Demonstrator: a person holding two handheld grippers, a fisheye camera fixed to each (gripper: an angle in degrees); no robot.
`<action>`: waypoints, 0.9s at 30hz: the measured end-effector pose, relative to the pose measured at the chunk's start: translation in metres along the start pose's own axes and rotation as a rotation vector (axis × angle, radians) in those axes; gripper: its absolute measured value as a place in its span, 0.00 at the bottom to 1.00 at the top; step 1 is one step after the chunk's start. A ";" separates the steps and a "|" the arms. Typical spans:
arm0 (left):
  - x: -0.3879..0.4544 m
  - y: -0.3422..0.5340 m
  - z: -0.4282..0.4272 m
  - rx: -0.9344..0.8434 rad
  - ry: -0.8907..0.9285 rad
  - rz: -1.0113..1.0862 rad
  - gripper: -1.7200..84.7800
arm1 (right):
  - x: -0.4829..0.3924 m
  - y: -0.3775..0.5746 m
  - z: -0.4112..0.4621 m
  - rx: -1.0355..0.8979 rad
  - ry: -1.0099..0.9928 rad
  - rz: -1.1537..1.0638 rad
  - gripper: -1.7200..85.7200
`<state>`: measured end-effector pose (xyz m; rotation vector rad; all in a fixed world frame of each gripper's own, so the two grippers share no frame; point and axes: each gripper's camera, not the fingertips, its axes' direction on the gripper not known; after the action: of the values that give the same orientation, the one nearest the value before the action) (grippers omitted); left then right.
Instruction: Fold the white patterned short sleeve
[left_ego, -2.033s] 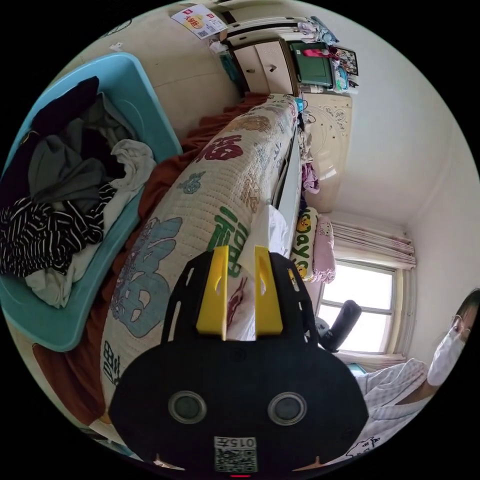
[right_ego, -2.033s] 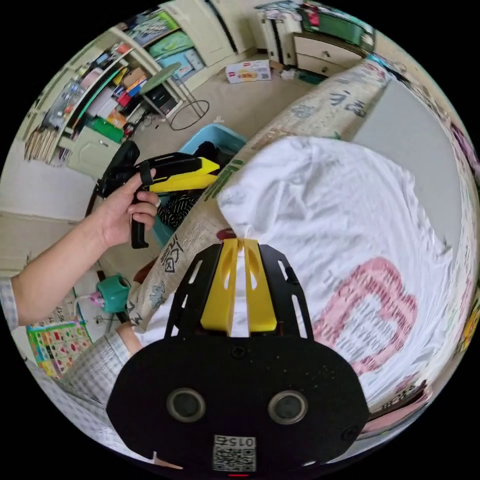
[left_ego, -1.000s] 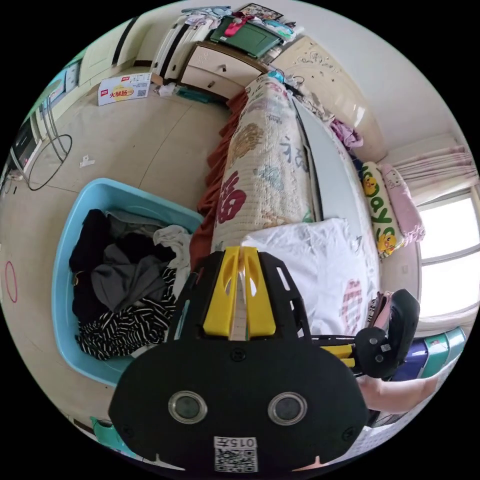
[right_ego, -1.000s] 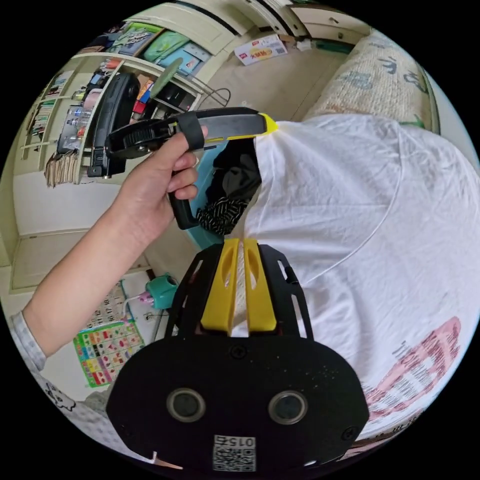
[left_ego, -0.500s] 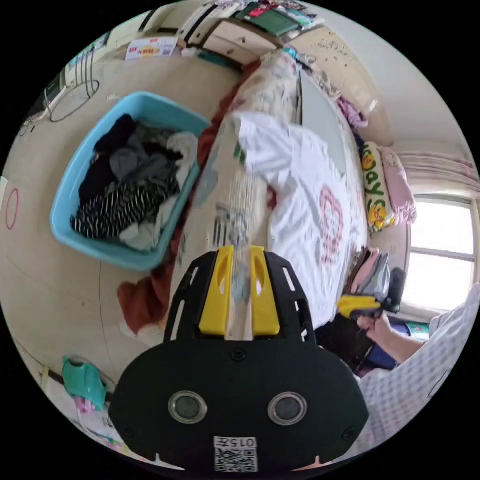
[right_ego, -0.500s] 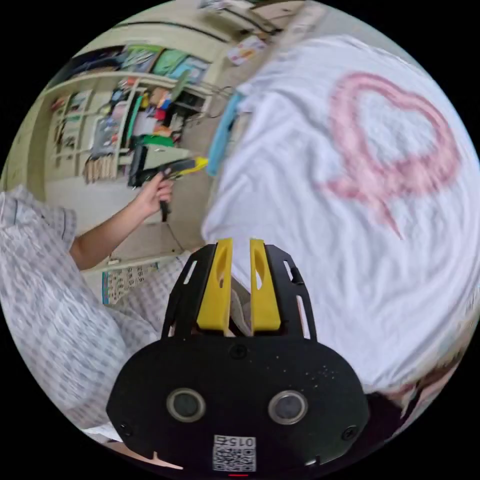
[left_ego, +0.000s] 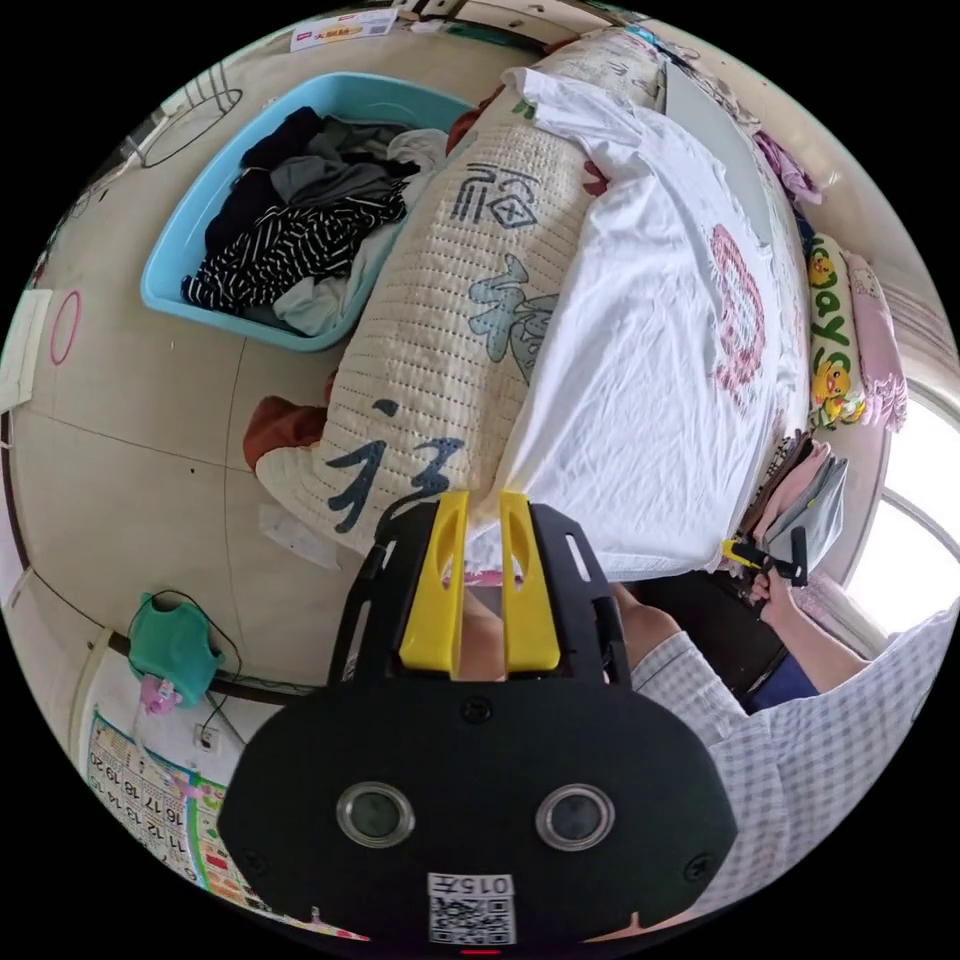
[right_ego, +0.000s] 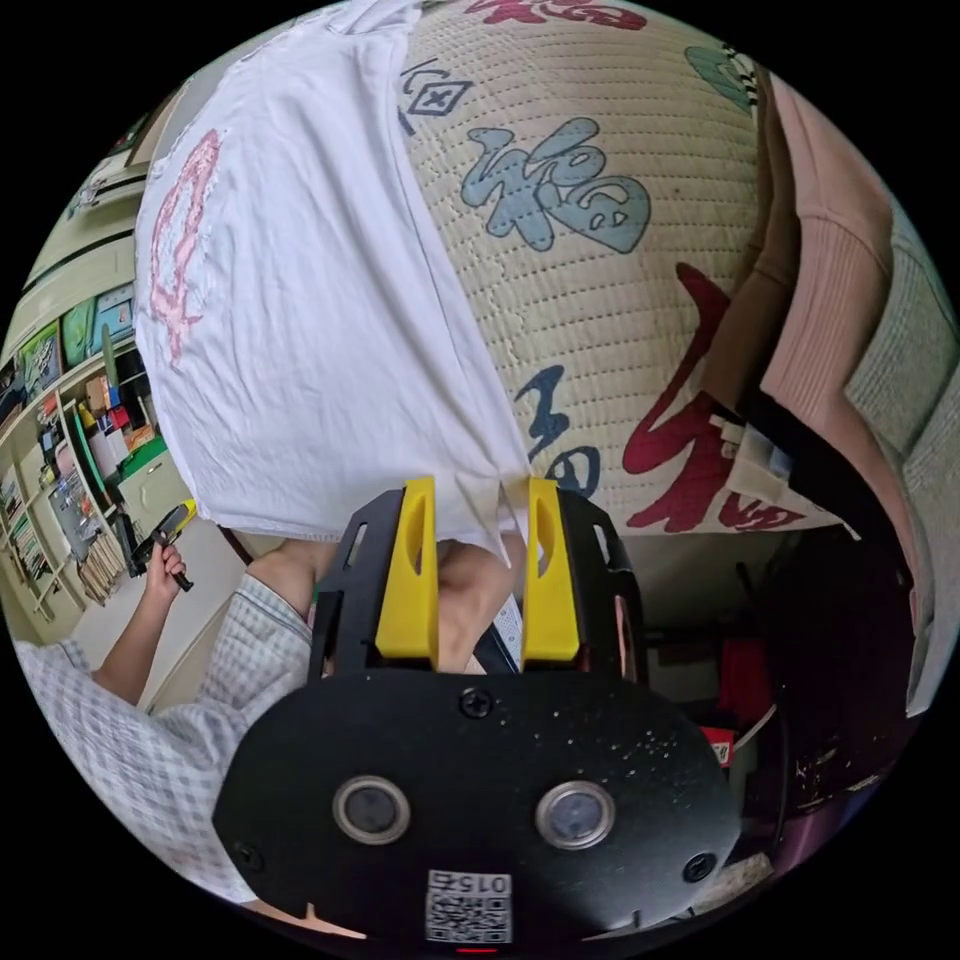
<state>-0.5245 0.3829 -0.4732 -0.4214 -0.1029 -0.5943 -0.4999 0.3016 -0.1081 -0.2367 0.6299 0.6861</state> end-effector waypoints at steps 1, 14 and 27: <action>0.008 -0.002 0.003 -0.015 -0.009 0.002 0.08 | 0.001 0.002 0.002 -0.001 0.002 -0.014 0.15; 0.079 0.001 -0.002 -0.045 -0.131 0.034 0.02 | 0.037 0.009 0.056 -0.094 0.082 -0.111 0.02; 0.123 0.008 0.040 -0.032 0.041 0.004 0.13 | 0.077 0.029 0.122 -0.056 -0.024 -0.099 0.09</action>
<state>-0.4177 0.3412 -0.4130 -0.4405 -0.0531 -0.6007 -0.4163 0.4120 -0.0591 -0.3089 0.5726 0.6113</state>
